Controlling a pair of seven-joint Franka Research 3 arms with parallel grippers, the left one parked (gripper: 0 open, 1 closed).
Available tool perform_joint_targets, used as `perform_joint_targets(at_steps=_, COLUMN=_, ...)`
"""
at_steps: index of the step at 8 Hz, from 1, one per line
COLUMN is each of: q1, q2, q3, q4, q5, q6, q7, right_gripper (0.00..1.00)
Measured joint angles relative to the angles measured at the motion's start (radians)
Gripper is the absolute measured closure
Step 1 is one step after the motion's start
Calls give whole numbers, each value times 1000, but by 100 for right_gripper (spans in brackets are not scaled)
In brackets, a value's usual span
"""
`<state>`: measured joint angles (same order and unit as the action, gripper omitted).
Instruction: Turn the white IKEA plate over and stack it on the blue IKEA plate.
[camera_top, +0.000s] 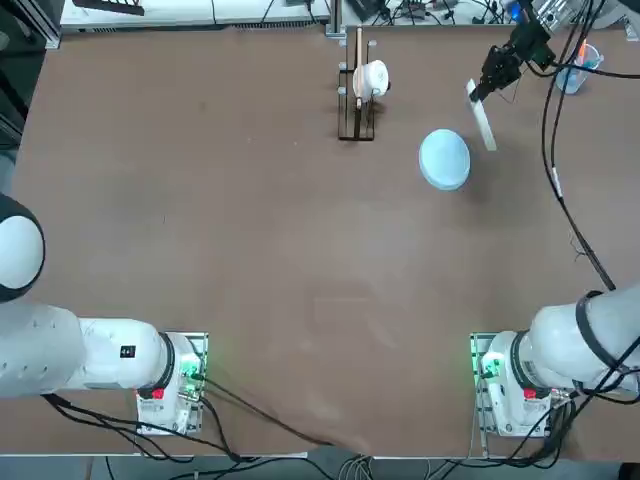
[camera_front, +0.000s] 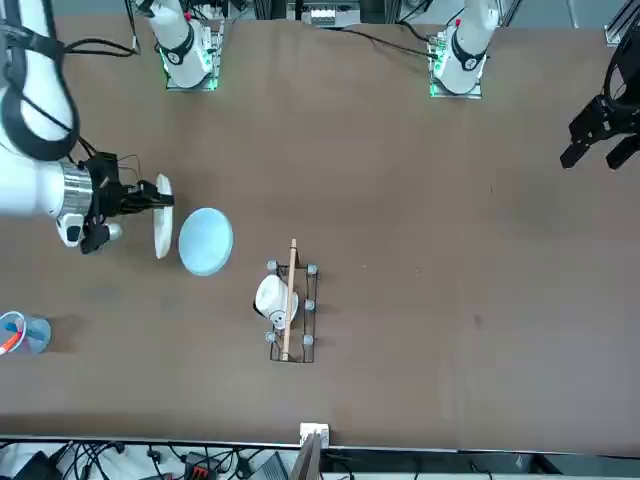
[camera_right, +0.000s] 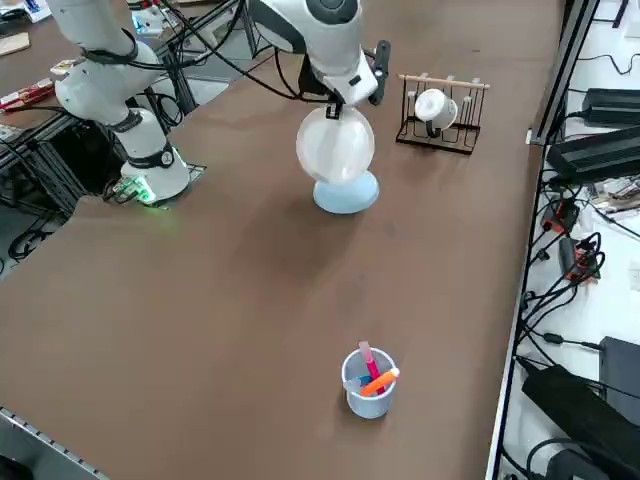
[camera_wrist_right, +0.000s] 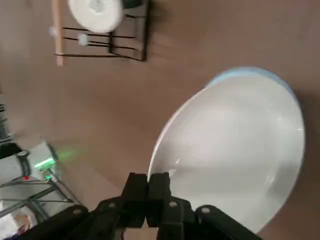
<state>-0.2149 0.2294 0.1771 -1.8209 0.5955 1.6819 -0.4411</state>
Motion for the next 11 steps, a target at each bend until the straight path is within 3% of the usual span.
perform_joint_targets(at_steps=3, q1=-37, q2=11, q3=-4, q4=-23, q5=198, q6=-80, q7=-217, right_gripper=96)
perform_joint_targets(at_steps=6, q1=-57, q2=44, q3=-7, q4=-145, q5=370, q6=-92, q7=-519, right_gripper=96)
perform_joint_targets(at_steps=11, q1=-68, q2=285, q3=-9, q4=-173, q5=508, q6=-130, q7=-943, right_gripper=96)
